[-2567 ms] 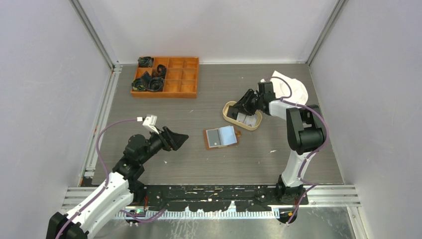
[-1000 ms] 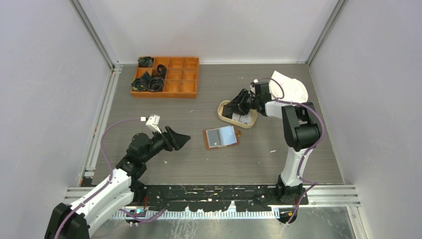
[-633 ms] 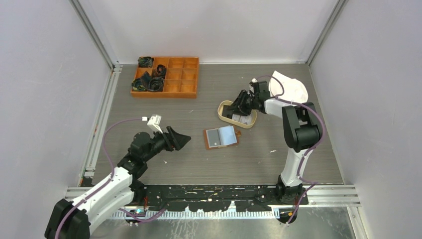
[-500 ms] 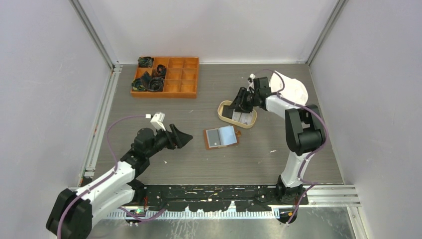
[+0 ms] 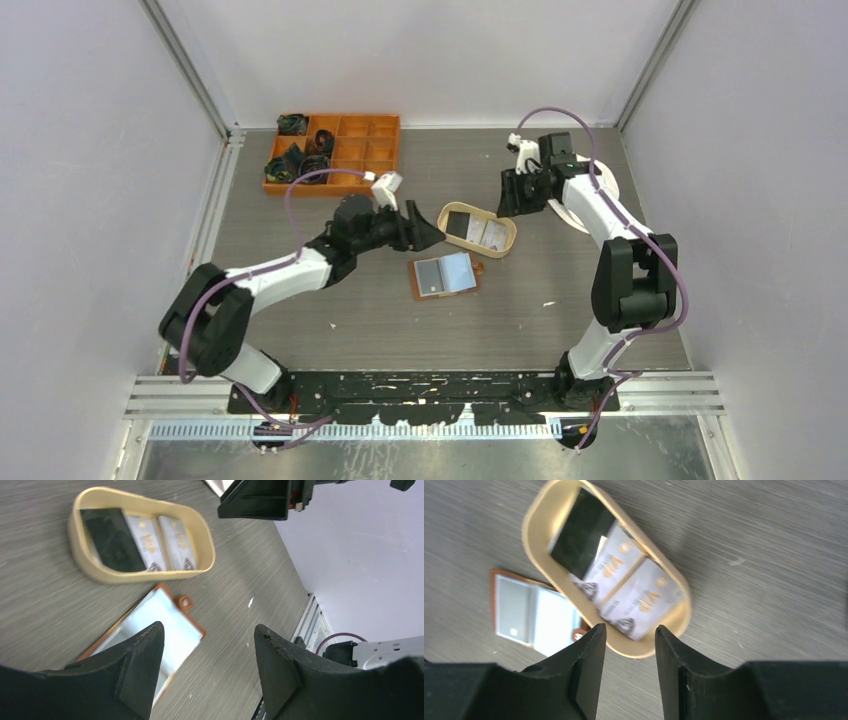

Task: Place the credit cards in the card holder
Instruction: Pick up the credit card from the storage box.

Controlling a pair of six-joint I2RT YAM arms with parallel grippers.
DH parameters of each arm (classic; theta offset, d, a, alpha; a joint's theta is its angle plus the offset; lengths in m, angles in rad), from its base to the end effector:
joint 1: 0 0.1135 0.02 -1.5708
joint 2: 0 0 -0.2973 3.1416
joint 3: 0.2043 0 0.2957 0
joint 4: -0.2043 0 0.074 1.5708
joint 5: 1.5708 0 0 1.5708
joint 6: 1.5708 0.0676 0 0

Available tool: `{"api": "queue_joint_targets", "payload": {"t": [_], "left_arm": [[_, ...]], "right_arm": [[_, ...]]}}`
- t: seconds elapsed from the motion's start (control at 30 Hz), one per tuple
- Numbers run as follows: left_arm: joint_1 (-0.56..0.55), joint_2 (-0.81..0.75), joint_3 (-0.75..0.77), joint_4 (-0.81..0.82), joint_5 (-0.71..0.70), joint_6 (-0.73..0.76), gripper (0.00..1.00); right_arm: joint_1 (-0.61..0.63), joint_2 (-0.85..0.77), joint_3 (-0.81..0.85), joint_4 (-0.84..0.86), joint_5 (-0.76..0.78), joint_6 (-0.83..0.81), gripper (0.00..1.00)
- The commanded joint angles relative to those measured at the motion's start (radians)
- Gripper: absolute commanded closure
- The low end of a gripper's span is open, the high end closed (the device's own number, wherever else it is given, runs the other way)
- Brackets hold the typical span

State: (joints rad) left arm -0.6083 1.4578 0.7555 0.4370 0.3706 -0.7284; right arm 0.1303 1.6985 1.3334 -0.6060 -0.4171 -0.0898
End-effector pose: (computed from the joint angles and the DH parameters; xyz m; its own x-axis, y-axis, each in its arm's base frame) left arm 0.2966 -0.2364 0.2317 -0.7061 -0.2644 -0.6569 0.4683 0.5215 -0.7132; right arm 0.4192 0.0826 0.2489 -0.7842 -0.1854 -0.5921 -0.4175 0.8637 0.2825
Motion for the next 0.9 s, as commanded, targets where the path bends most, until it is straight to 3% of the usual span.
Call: {"api": "queue_joint_targets", "payload": {"t": [0.0,0.27,0.43,0.87], "left_arm": [[-0.063,0.149,0.183,-0.02,-0.003,0.034,0.34],[-0.13,0.459,0.506,-0.128,-0.003,0.04,0.38],[-0.14,0.607,0.696,-0.261,-0.007,0.047,0.49],[-0.152,0.812,0.993,-0.52,-0.052,0.079,0.52]], "right_arm": [[-0.068,0.0,0.032,-0.088,0.065,-0.096,0.54],[-0.116,0.055,0.052,-0.126,0.041,-0.085,0.54],[-0.116,0.07,0.062,-0.138,0.025,-0.083,0.55],[-0.116,0.089,0.066,-0.146,0.013,-0.084,0.55]]}}
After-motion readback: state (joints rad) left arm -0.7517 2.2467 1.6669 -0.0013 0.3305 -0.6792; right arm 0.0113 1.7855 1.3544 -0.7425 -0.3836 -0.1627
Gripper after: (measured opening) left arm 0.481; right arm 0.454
